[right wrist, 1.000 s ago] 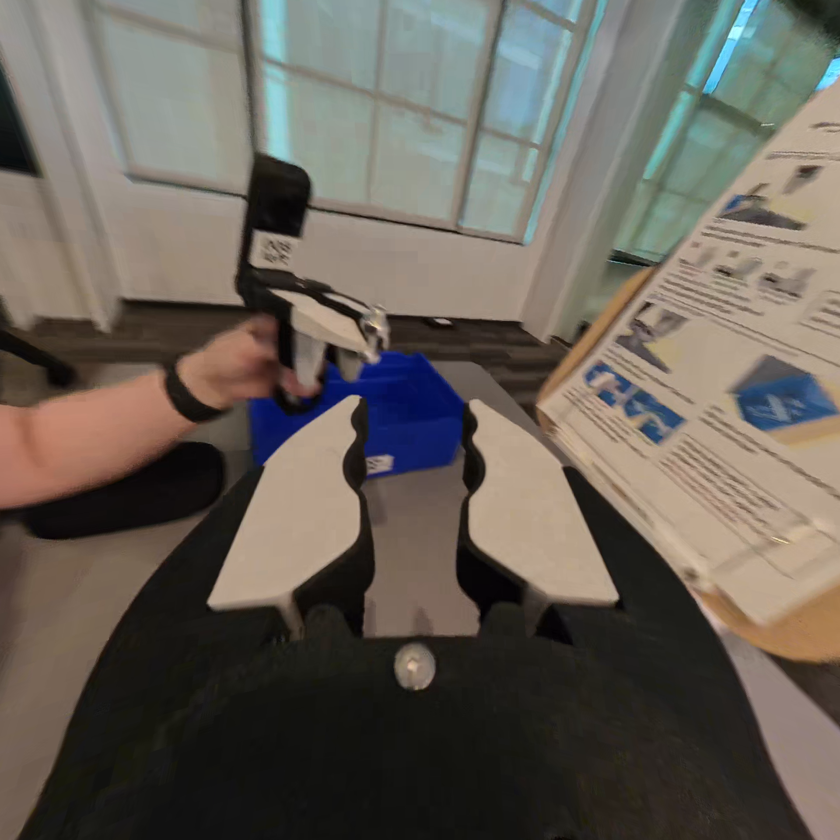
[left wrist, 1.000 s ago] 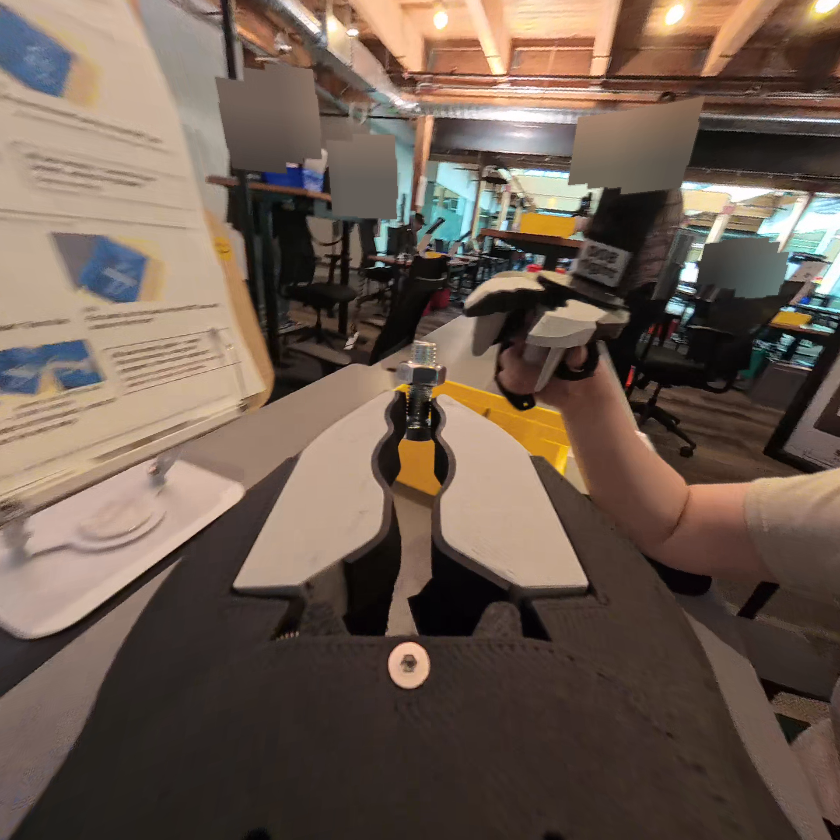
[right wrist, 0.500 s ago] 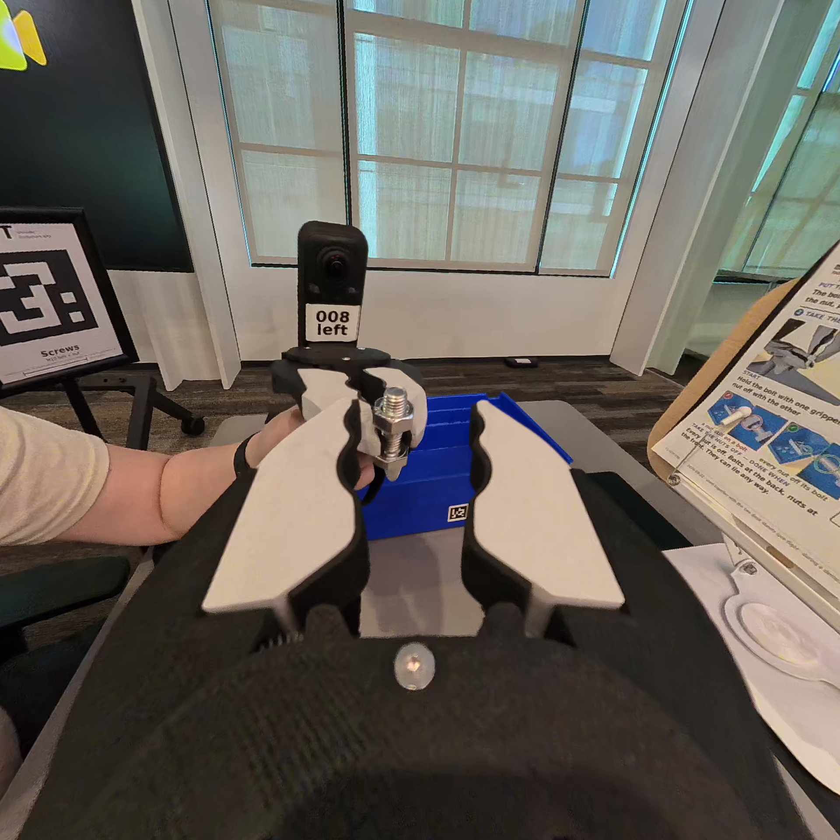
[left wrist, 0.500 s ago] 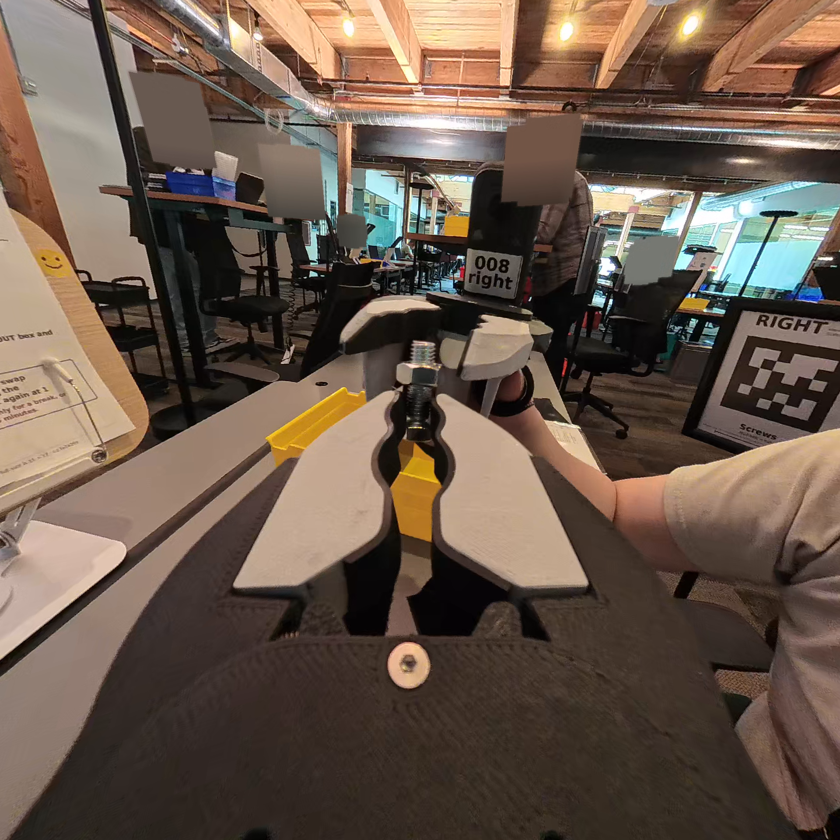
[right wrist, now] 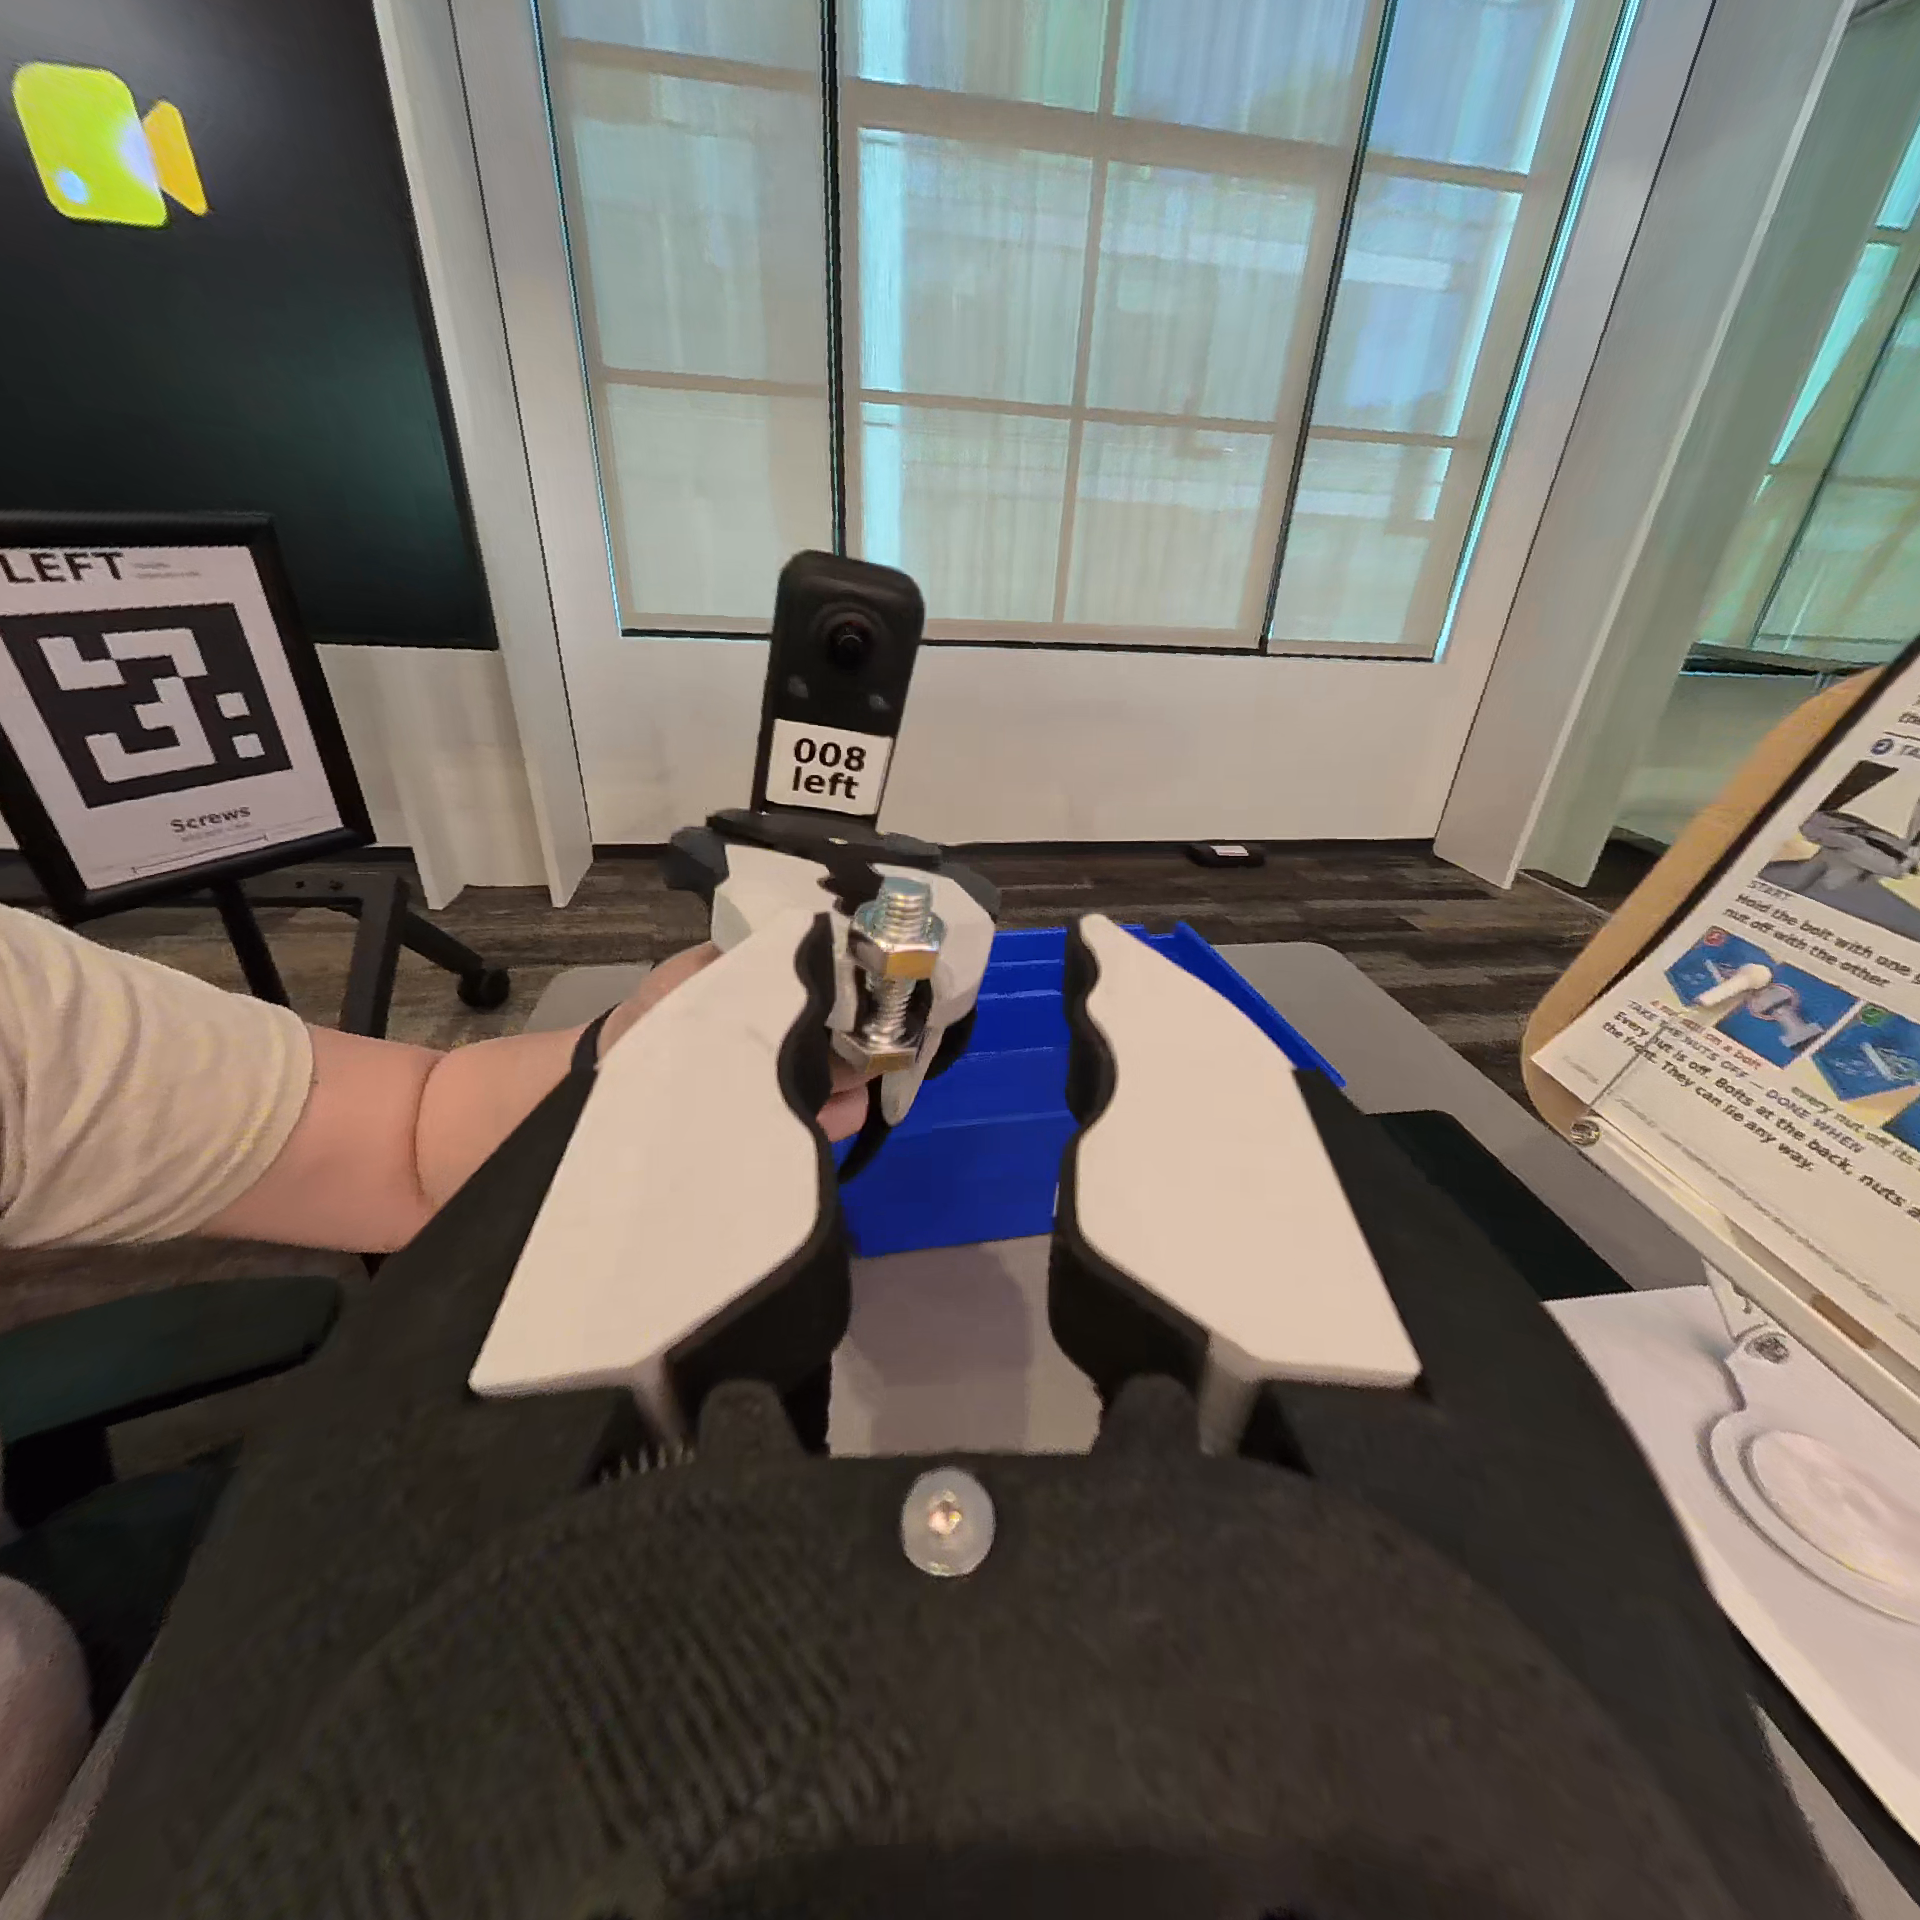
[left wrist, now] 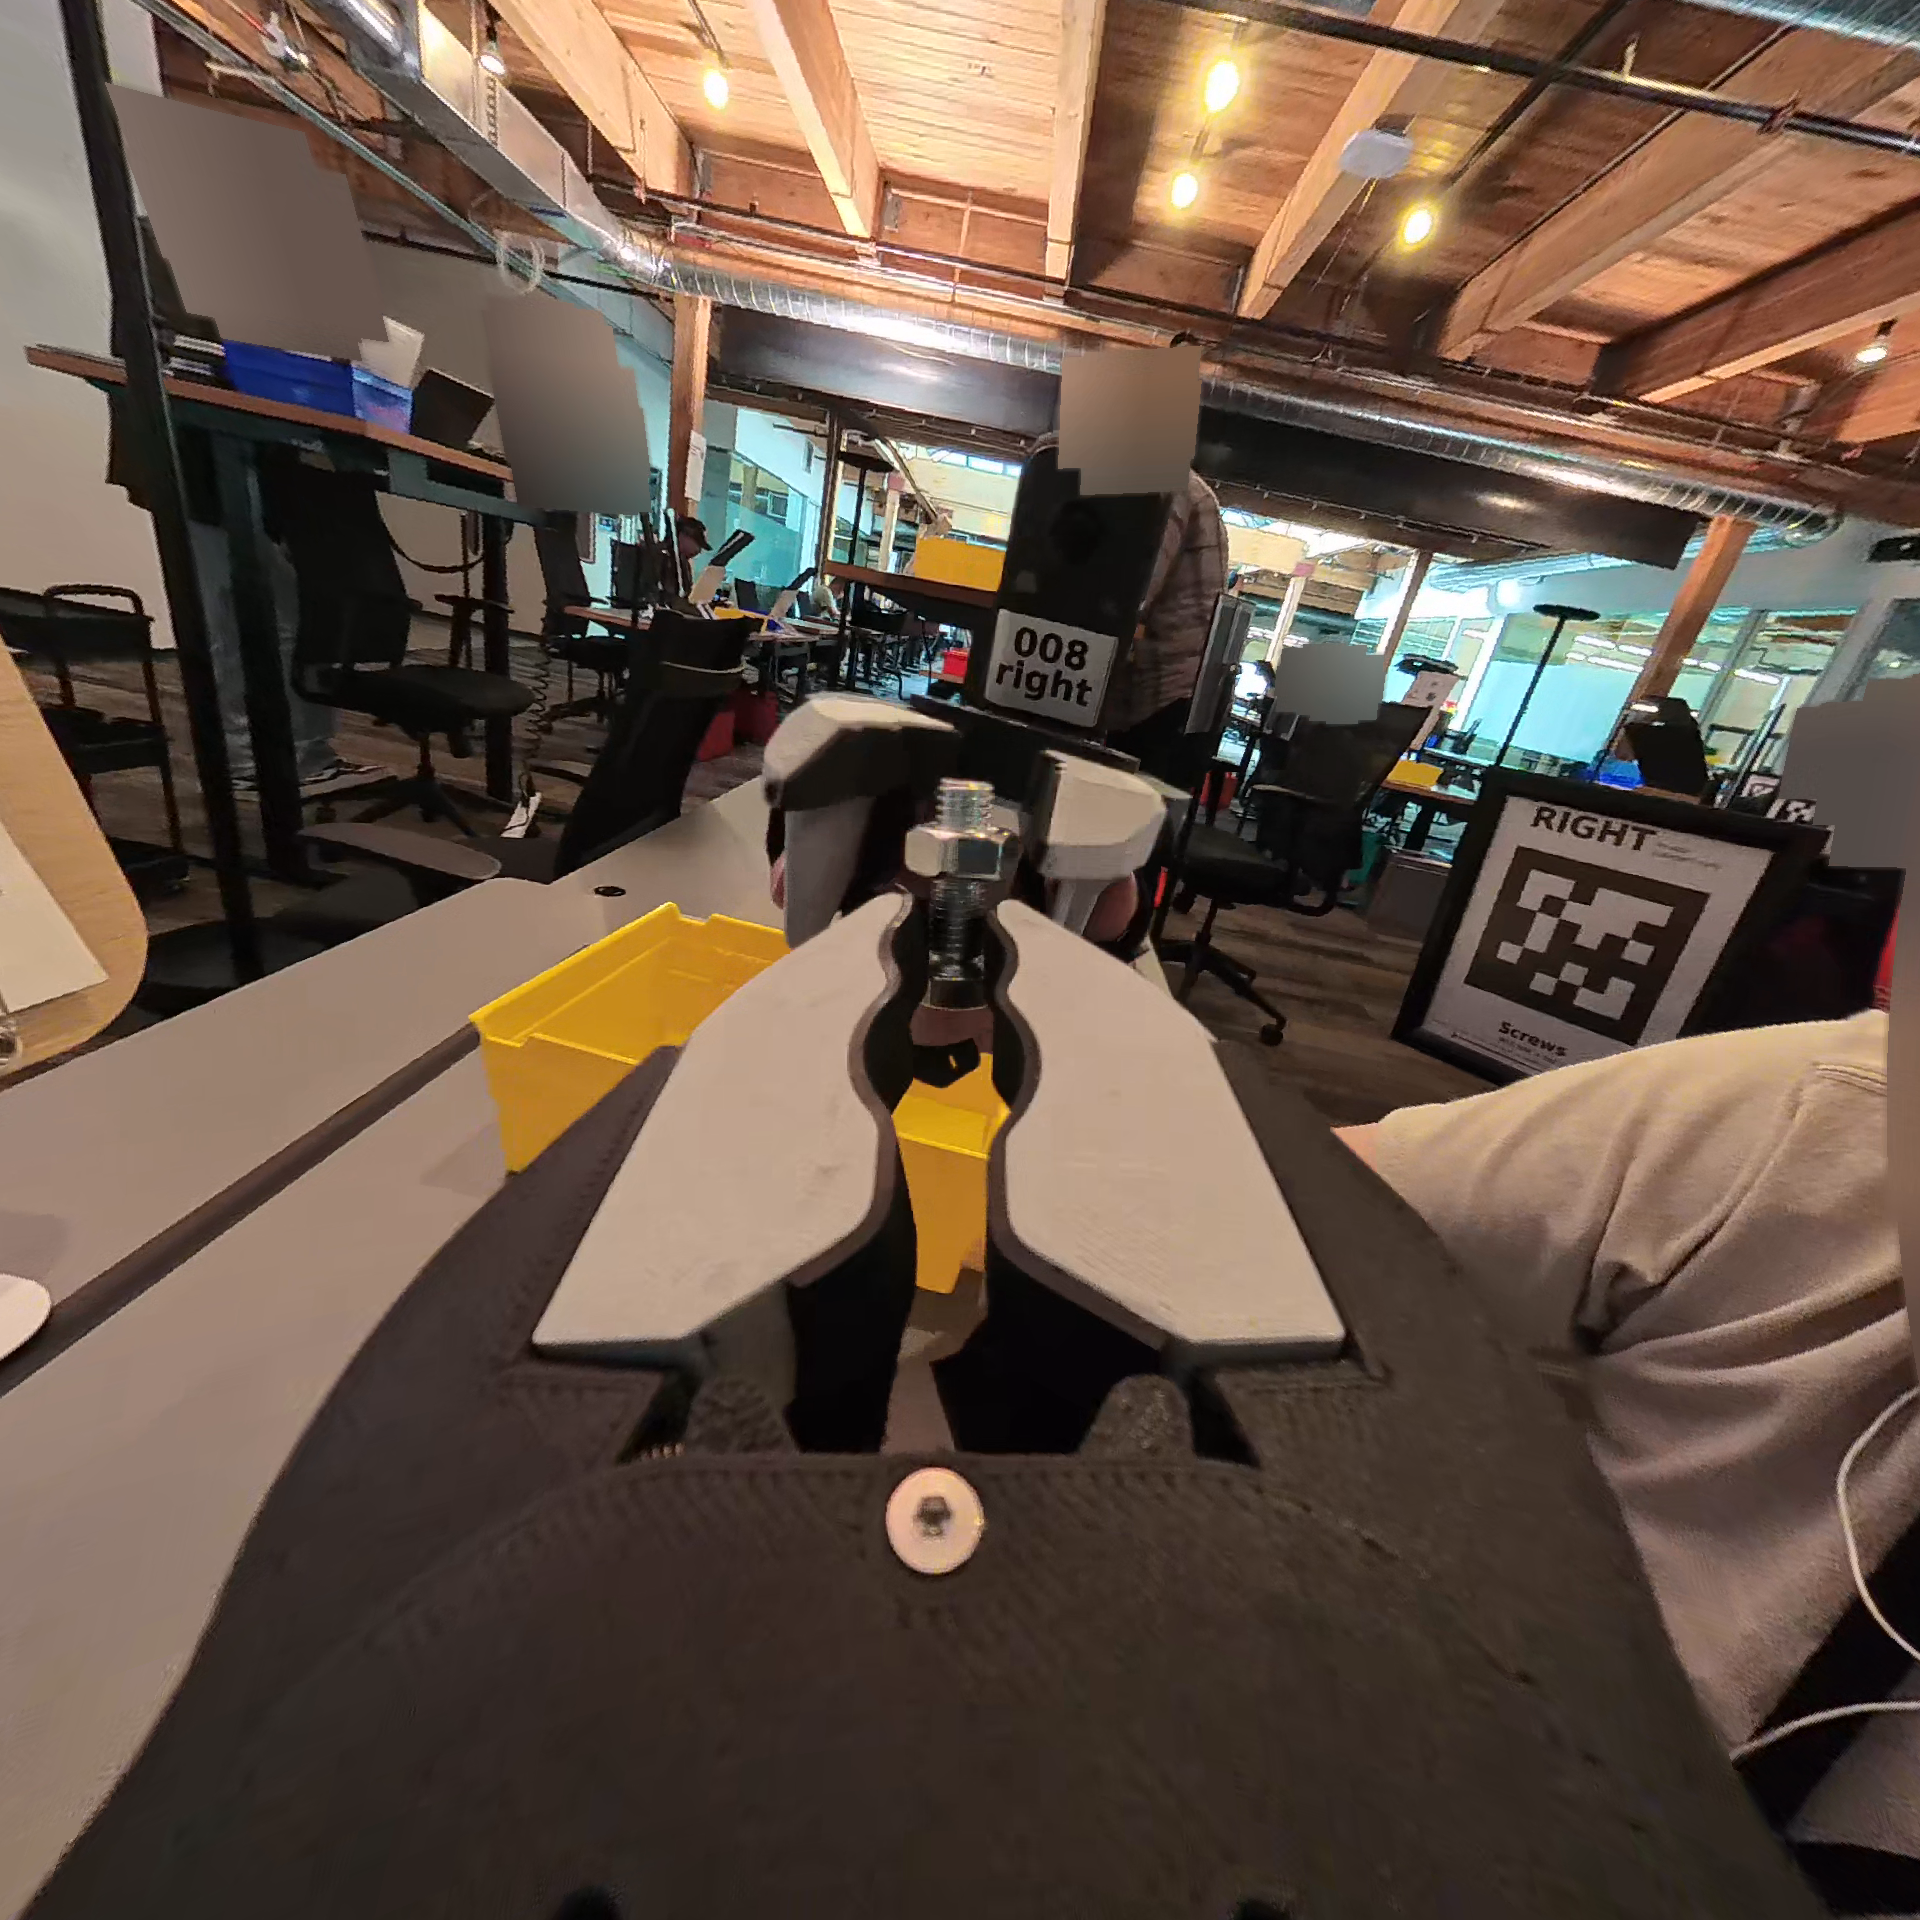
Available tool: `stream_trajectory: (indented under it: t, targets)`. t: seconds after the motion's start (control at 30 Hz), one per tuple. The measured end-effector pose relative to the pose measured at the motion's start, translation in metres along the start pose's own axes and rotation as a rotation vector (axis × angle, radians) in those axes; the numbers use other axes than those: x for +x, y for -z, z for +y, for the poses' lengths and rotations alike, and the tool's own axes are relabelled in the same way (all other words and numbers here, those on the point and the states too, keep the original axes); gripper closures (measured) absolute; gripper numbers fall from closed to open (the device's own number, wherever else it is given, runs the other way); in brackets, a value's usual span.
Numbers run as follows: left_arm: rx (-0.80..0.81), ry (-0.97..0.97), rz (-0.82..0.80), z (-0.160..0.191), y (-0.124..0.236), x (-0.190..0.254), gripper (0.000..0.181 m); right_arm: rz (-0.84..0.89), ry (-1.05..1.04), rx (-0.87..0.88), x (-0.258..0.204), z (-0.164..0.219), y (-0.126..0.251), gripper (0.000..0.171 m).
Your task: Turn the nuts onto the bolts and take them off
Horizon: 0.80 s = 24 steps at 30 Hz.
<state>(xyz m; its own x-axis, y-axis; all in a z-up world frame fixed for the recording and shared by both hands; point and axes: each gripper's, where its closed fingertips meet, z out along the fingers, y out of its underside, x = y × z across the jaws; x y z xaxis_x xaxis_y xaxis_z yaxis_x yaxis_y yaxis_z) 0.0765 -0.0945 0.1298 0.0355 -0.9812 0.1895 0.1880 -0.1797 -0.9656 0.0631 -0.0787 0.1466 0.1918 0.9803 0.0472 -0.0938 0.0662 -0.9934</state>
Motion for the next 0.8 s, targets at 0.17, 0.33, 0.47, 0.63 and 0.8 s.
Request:
stream_trajectory:
  t: [0.17,0.33,0.47,0.63,0.8]
  targets:
    - [0.000,-0.005,0.005,-0.002,0.000,0.003,0.172,-0.052,-0.056,0.007,0.003,0.001,0.003,0.127]
    - [0.006,-0.002,0.019,-0.004,0.001,0.005,0.172,-0.048,-0.081,0.030,0.005,-0.004,0.007,0.130]
    - [-0.017,-0.006,0.029,0.002,-0.004,0.008,0.172,-0.066,-0.056,0.027,-0.008,-0.005,0.000,0.130]
    - [-0.014,-0.007,0.023,0.001,-0.004,0.008,0.172,-0.077,-0.063,0.010,-0.003,-0.002,0.004,0.128]
    - [0.004,0.011,0.039,-0.003,0.000,0.008,0.172,-0.053,-0.086,0.049,0.005,-0.010,0.012,0.131]
